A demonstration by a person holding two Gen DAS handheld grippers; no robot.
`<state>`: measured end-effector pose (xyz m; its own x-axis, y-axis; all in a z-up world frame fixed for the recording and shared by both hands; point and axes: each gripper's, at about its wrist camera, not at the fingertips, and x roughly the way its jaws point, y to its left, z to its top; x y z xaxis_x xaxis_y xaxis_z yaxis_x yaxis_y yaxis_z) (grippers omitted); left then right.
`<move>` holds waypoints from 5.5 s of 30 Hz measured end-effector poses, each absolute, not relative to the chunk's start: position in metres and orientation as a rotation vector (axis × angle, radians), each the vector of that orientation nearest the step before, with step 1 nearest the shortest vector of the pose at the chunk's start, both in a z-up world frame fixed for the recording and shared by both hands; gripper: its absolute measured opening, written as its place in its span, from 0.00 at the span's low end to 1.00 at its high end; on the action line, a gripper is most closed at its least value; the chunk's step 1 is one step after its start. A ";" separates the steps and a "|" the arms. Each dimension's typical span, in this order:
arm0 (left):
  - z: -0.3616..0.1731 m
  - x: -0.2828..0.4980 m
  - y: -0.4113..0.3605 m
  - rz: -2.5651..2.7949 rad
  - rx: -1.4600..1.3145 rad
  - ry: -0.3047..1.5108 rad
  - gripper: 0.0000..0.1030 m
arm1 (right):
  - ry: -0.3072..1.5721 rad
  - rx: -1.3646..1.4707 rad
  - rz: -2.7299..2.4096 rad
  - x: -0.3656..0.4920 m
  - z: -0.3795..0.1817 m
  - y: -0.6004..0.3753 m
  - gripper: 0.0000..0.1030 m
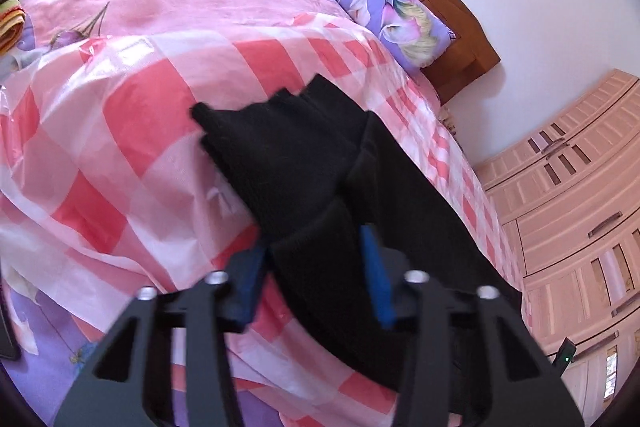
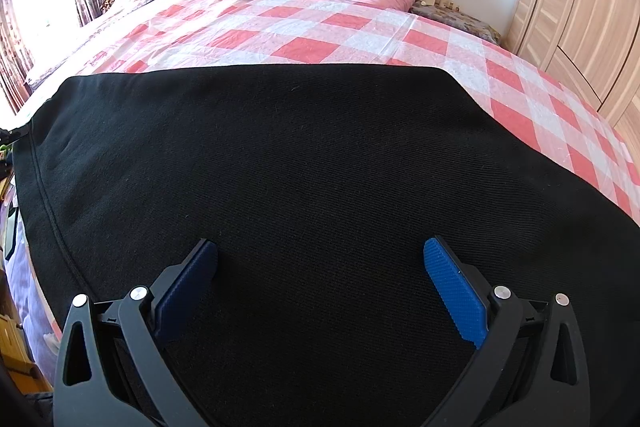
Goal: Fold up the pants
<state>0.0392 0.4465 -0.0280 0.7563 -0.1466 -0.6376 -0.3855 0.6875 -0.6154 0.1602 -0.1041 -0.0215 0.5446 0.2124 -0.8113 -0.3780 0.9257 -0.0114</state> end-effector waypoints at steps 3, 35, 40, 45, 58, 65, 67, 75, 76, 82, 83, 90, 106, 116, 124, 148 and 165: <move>-0.031 0.037 0.447 0.146 -0.830 0.715 0.39 | 0.932 -0.195 0.353 0.160 -0.021 -0.104 0.96; 0.008 0.064 0.009 -0.245 0.390 0.639 0.31 | 0.737 0.616 0.501 0.156 -0.014 -0.223 0.96; 0.002 0.016 0.005 -0.328 0.479 0.521 0.75 | 0.739 0.603 0.526 0.157 -0.012 -0.221 0.96; 0.039 -0.011 0.097 -0.244 0.227 0.432 0.87 | 0.691 0.668 0.648 0.144 0.008 -0.215 0.96; 0.015 -0.002 0.179 -0.030 0.115 0.477 0.87 | 0.915 0.489 0.749 0.103 -0.014 -0.138 0.67; -0.006 0.015 0.168 -0.024 0.120 0.536 0.88 | 0.890 0.524 0.762 0.125 -0.001 -0.124 0.58; -0.008 0.013 0.169 -0.024 0.127 0.535 0.89 | 0.930 0.545 0.744 0.133 -0.007 -0.119 0.58; -0.004 0.007 0.172 0.004 0.137 0.490 0.91 | 0.883 0.598 0.726 0.129 0.002 -0.126 0.12; -0.003 0.006 0.173 0.016 0.136 0.481 0.91 | 0.865 0.579 0.732 0.124 0.009 -0.125 0.12; 0.014 -0.005 0.187 0.070 0.096 0.409 0.92 | 0.785 0.512 0.666 0.087 0.026 -0.147 0.09; 0.016 -0.005 0.191 0.072 0.084 0.405 0.97 | 0.798 0.499 0.643 0.091 0.020 -0.149 0.09; 0.003 0.007 0.194 0.099 0.063 0.476 0.98 | 0.893 0.506 0.582 0.101 -0.022 -0.148 0.09; -0.009 0.034 0.174 0.093 0.162 0.563 0.98 | 0.897 0.620 0.591 0.096 -0.017 -0.182 0.44; 0.002 0.012 0.181 0.131 0.156 0.476 0.98 | 0.945 0.592 0.594 0.120 -0.019 -0.188 0.89; 0.003 0.022 0.191 0.140 0.105 0.472 0.98 | 1.011 0.387 0.678 0.112 -0.017 -0.127 0.89; -0.020 -0.002 0.155 0.071 0.347 0.521 0.98 | 0.682 0.409 0.619 0.104 0.066 -0.131 0.18; -0.022 0.031 0.182 0.112 0.131 0.653 0.99 | 0.761 0.470 0.449 0.085 -0.010 -0.205 0.14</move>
